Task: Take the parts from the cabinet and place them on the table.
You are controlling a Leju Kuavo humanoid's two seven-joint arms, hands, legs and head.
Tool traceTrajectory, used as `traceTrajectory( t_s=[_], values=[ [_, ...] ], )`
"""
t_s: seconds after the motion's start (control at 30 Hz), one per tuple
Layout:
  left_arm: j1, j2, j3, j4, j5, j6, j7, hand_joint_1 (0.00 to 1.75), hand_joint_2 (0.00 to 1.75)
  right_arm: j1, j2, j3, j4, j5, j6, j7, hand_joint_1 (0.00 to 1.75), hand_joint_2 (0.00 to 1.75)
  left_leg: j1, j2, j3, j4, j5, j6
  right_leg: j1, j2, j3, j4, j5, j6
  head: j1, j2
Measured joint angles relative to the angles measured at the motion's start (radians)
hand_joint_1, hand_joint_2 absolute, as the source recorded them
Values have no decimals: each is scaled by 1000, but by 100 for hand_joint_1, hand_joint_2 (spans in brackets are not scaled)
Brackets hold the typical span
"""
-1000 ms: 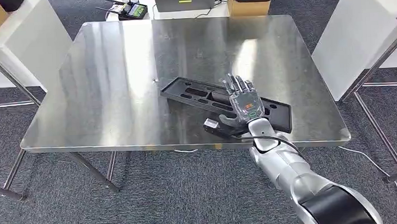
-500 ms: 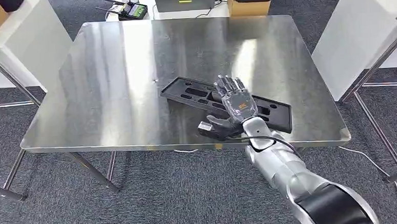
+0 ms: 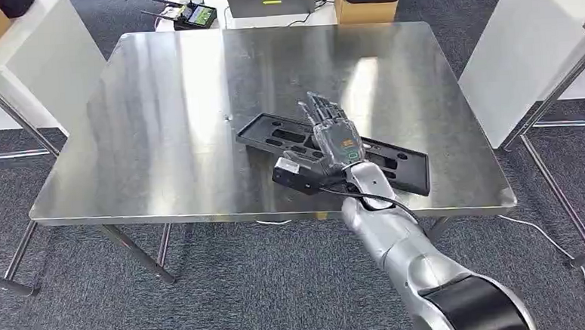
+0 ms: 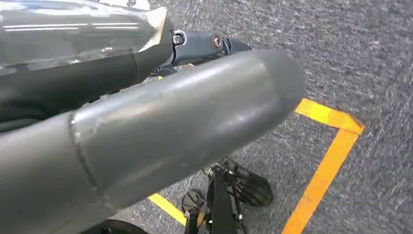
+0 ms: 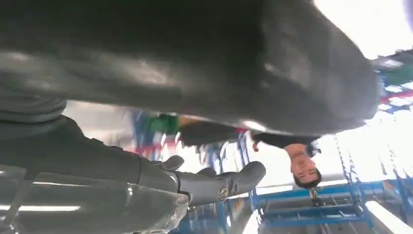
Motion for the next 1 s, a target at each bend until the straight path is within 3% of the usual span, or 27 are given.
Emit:
traceTrajectory(
  t_s=[0.07, 0.2, 0.33, 0.43, 0.5, 0.67, 0.77, 0.8, 0.87, 0.9, 0.93, 1.0],
  values=[
    [0, 0, 5, 0, 0, 10, 0, 0, 0, 31, 24, -19, -95, -112, 66, -51, 0, 0, 0, -1, 0, 0, 0, 0, 0, 0, 0, 0, 0, 0, 0, 0],
    [2, -1, 18, 0, -3, 35, 4, 0, 0, 96, 52, -13, -283, -280, 147, -79, 0, 0, 0, -1, 0, 0, 0, 0, 0, 0, 0, 0, 0, 0, 0, 0],
    [3, -1, 26, 0, -3, 69, 4, 0, 0, 194, 53, 21, -476, -454, 121, -172, 0, 0, 0, -1, 0, 0, 0, 0, 0, 0, 0, 0, 0, 0, 0, 0],
    [5, -6, 31, 0, -5, 111, 6, 0, 0, 329, 46, 52, -653, -585, 79, -254, 0, 0, 0, -2, 0, 0, -1, 0, 0, -1, 1, 0, -1, 0, 0, 0],
    [10, -10, 35, 0, -5, 123, 6, 0, 0, 407, 32, 94, -783, -621, 67, -270, 0, 0, 0, -1, 0, 0, -3, -2, 0, 0, 0, 0, -1, 0, 0, 0],
    [9, -15, 44, 0, -12, 151, 7, 0, 0, 545, 0, 148, -948, -733, 74, -314, 0, 0, 0, -2, 3, 0, -4, -2, 0, 0, 2, -2, -2, -1, 1, 0],
    [11, -17, 46, 0, -24, 171, 43, 0, 0, 634, -15, 169, -984, -825, 111, -308, 0, 0, 0, -1, 3, 0, -6, -3, -1, 1, 3, -2, -2, -1, 0, 0],
    [9, -16, 46, -1, -24, 175, 54, 0, 0, 664, -16, 171, -983, -840, 122, -296, 0, 0, -3, 0, 1, 4, -12, 9, -15, 1, 9, -10, 0, 3, 0, 0],
    [8, -16, 49, -2, -12, 178, 67, 0, 0, 692, -14, 174, -947, -849, 133, -297, 0, 0, 0, 0, 11, -13, 3, 21, -4, 2, 14, -18, 8, 12, 0, 0],
    [6, -21, 53, -2, 1, 180, 71, 0, 0, 695, -13, 175, -915, -855, 139, -306, 0, 0, 15, 5, 22, -33, 18, 20, -2, 0, 8, -3, -2, 10, -1, 0],
    [2, -24, 64, -2, 16, 186, 73, 0, 0, 698, -10, 175, -883, -864, 151, -316, 0, 0, 15, 6, 25, -42, 23, 26, -2, 0, -8, 33, -35, 2, 0, 0],
    [0, -27, 79, -2, 32, 187, 78, 0, 0, 707, -7, 175, -822, -876, 163, -322, 0, 0, 17, 7, 18, -42, 28, 26, -4, 0, -65, 176, -110, -12, 4, 0]
  ],
)
